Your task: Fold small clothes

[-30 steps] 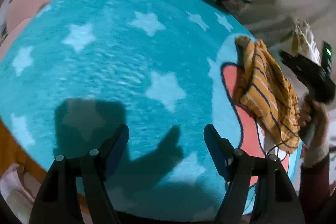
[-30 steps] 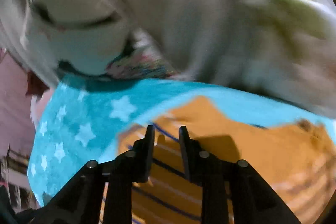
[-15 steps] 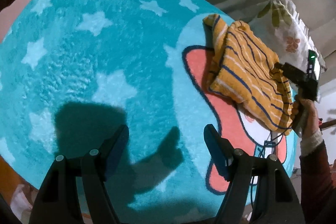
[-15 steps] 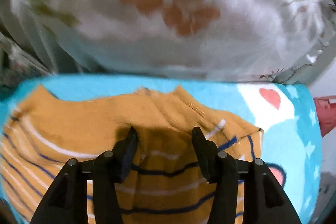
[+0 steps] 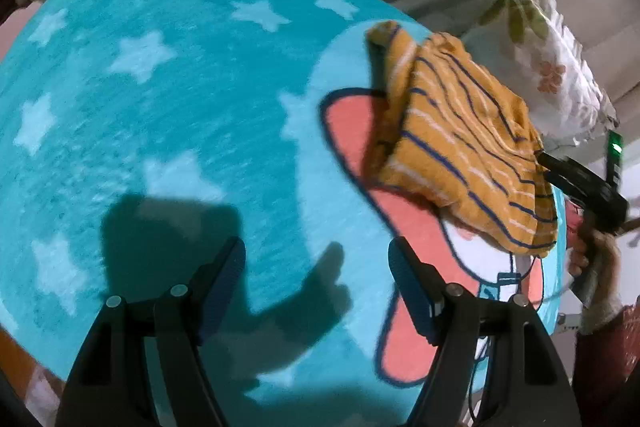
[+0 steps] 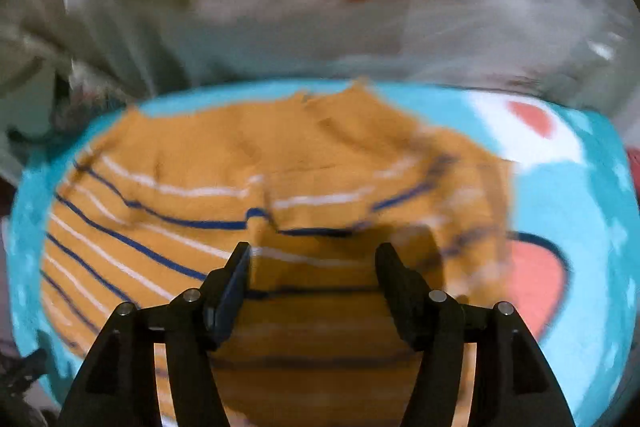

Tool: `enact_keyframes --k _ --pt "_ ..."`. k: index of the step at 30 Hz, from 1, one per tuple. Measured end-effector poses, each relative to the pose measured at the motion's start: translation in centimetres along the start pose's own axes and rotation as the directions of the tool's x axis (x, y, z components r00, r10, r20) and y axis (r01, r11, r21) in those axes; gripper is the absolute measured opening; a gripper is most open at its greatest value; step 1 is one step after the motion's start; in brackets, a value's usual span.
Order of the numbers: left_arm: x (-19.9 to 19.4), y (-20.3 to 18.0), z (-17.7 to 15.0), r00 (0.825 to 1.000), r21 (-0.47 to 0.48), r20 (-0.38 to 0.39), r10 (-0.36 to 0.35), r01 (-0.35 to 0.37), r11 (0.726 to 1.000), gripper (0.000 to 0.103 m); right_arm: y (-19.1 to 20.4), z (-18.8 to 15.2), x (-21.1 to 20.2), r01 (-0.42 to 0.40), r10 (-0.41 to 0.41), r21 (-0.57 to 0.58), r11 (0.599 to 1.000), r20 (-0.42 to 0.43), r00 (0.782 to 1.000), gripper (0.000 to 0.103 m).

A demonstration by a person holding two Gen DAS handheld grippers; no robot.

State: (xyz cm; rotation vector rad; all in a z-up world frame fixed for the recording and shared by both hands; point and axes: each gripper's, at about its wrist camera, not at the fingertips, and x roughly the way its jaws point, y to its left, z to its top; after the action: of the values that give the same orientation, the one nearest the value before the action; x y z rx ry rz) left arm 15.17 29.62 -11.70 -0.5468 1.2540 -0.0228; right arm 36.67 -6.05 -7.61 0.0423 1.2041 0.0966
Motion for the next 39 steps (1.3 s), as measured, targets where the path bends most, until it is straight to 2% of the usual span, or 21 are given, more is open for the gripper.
enact_keyframes --k 2,5,7,10,12,15,18,20,21,23,26,28,29,30,31,32,33,34,37,39 --pt "0.6 -0.7 0.3 1.0 0.011 -0.002 -0.022 0.022 1.0 0.073 -2.2 -0.5 -2.5 0.04 -0.04 0.006 0.999 0.015 0.999 0.069" --pt "1.9 -2.0 1.0 0.998 0.03 -0.003 -0.062 0.062 0.998 0.074 -5.8 -1.8 -4.8 0.099 -0.099 0.01 0.995 -0.014 0.995 0.074" --pt "2.6 -2.8 1.8 0.996 0.034 0.005 -0.088 0.088 0.996 0.074 -8.3 -3.3 -5.0 0.052 -0.05 0.051 0.997 -0.043 0.998 0.077" --pt "3.6 -3.7 3.7 0.987 0.004 0.029 -0.156 0.156 0.988 0.074 -10.0 -6.0 -3.3 -0.061 0.072 0.143 0.988 -0.073 0.995 0.077" --pt "4.3 -4.3 5.2 0.981 0.002 0.055 -0.186 0.186 0.983 0.08 -10.3 -6.3 -1.8 -0.105 0.117 0.185 0.977 -0.056 0.992 0.077" --pt "5.7 -5.0 6.7 0.98 0.017 0.076 -0.185 0.184 0.983 0.082 -11.9 -5.8 -0.8 -0.182 0.187 0.264 0.947 0.007 0.982 0.077" --pt "8.0 -6.0 7.8 0.982 0.05 0.033 -0.187 0.185 0.981 0.083 -13.0 -5.3 0.4 -0.209 0.217 0.266 0.941 -0.001 0.976 0.077" --pt "8.5 -6.9 8.4 0.981 0.095 0.06 -0.187 0.181 0.979 0.092 -13.1 -4.8 2.0 -0.262 0.281 0.273 0.926 -0.033 0.959 0.08" --pt "9.0 -7.5 8.8 0.982 0.111 0.046 -0.184 0.178 0.978 0.092 -13.3 -4.6 2.6 -0.29 0.312 0.275 0.917 -0.038 0.949 0.085" --pt "9.5 -8.4 9.4 0.981 0.136 0.046 -0.188 0.18 0.974 0.093 -13.3 -3.9 3.0 -0.356 0.372 0.254 0.899 -0.016 0.928 0.088" --pt "10.3 -9.4 9.9 0.981 0.111 0.047 -0.189 0.183 0.977 0.097 -12.7 -2.4 4.1 -0.442 0.453 0.234 0.866 0.004 0.891 0.093" --pt "10.6 -10.1 9.9 0.984 0.084 0.052 -0.169 0.164 0.983 0.097 -11.3 -1.4 4.9 -0.472 0.479 0.195 0.86 0.012 0.878 0.093" --pt "10.7 -10.5 9.8 0.988 0.084 0.048 -0.144 0.14 0.987 0.09 -10.5 -1.1 5.2 -0.468 0.473 0.174 0.867 0.016 0.881 0.093" --pt "10.7 -11.1 9.7 0.992 0.088 0.044 -0.115 0.111 0.99 0.078 -9.8 -0.8 5.3 -0.457 0.461 0.158 0.875 0.015 0.887 0.092" --pt "10.7 -11.3 9.6 0.996 0.093 0.038 -0.086 0.082 0.992 0.051 -9.1 -0.5 5.4 -0.443 0.446 0.146 0.885 0.01 0.895 0.082" --pt "10.4 -11.4 9.5 0.997 0.094 0.033 -0.076 0.072 0.993 0.035 -8.4 -0.1 5.8 -0.419 0.423 0.143 0.897 0.004 0.906 0.071" --pt "10.1 -11.6 9.4 0.996 0.081 0.035 -0.087 0.084 0.993 0.028 -8.0 0.0 6.0 -0.408 0.414 0.148 0.901 -0.009 0.91 0.043" --pt "9.6 -11.4 9.4 0.995 0.067 0.036 -0.098 0.096 0.993 0.019 -8.1 0.1 6.3 -0.409 0.419 0.164 0.898 -0.027 0.908 0.035" --pt "7.4 -11.5 8.8 0.989 0.033 0.046 -0.143 0.142 0.989 0.018 -9.1 0.0 5.7 -0.46 0.475 0.2 0.865 -0.03 0.88 0.027" --pt "5.7 -12.4 7.9 0.986 0.04 0.057 -0.158 0.156 0.987 0.018 -9.8 -0.4 4.5 -0.516 0.533 0.217 0.829 -0.028 0.845 0.026"
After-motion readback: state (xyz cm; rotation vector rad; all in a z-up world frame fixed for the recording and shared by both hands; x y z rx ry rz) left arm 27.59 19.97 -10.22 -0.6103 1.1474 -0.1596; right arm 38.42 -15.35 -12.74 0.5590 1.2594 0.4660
